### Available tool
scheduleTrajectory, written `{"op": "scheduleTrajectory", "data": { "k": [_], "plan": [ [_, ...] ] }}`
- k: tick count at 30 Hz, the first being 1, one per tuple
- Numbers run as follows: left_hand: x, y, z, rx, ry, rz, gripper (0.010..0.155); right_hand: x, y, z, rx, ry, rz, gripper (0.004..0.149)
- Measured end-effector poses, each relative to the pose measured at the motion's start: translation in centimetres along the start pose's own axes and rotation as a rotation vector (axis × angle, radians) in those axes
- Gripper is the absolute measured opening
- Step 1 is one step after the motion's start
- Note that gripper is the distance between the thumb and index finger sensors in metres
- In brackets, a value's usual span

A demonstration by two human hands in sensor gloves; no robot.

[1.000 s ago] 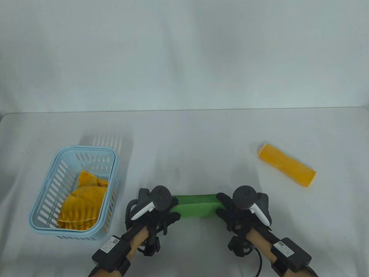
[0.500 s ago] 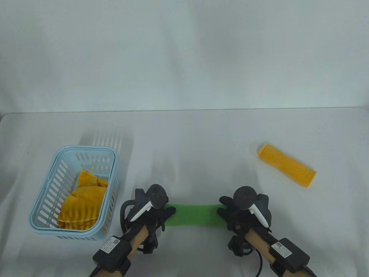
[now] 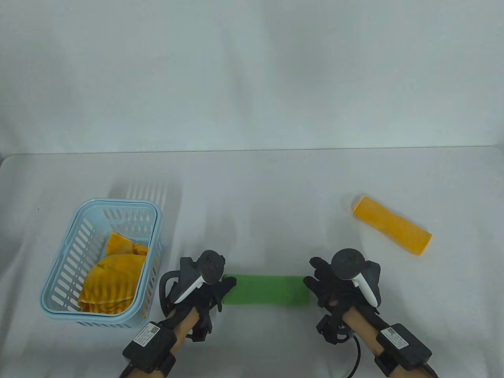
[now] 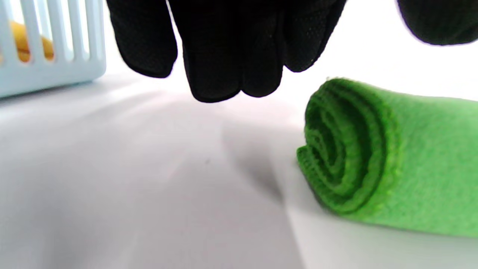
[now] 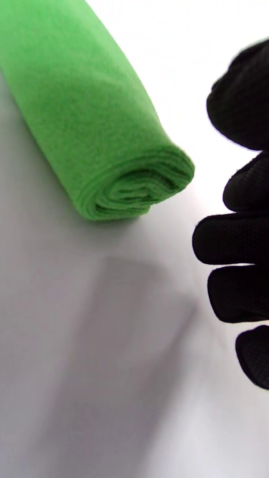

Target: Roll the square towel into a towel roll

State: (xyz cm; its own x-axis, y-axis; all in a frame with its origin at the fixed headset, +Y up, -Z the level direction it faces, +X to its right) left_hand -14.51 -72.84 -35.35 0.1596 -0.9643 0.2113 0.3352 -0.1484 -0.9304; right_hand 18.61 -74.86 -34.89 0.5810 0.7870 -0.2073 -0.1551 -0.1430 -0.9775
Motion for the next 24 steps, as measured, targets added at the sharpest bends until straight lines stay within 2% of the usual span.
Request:
{"op": "scheduleTrajectory", "data": {
  "k": [6,9,15,19,22,24],
  "plan": [
    [-1.5,-0.8,1.2,0.042,0.051,0.066,0.082,0.2,-0.4,1.3,0.083,-0.044,0.005,0.073],
    [-2.6,-1.5,1.6,0.065,0.056,0.118,0.083,-0.2,-0.8,2.6,0.200,-0.036,0.047,0.073],
    [-4.7,-2.8,2.0,0.087,0.036,0.214,0.082,-1.3,-2.0,7.0,0.362,-0.189,0.062,0.074],
    [-5.4,-3.3,2.1,0.104,0.039,0.249,0.082,-3.6,-1.8,9.9,0.412,-0.335,0.146,0.076],
    [-5.4,-3.4,2.1,0.104,0.040,0.250,0.082,-5.8,-0.6,10.7,0.365,-0.445,0.250,0.083],
    [-5.4,-3.5,2.1,0.104,0.036,0.252,0.082,-7.0,0.2,10.9,0.348,-0.493,0.276,0.085]
  ]
}}
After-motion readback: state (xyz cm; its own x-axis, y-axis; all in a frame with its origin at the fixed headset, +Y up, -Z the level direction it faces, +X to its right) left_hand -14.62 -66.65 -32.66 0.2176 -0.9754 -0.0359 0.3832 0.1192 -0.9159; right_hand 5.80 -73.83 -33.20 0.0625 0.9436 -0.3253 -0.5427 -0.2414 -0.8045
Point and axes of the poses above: the tracker on the back of each hand, its own z axis roughly to the thumb side, its own y axis roughly from the wrist to the fingertips, x = y × z, the point moved 2 cm from there along y, roughly from the wrist to the fingertips, and after that the axes turned 14 degrees about x, right-handed, at the moved point
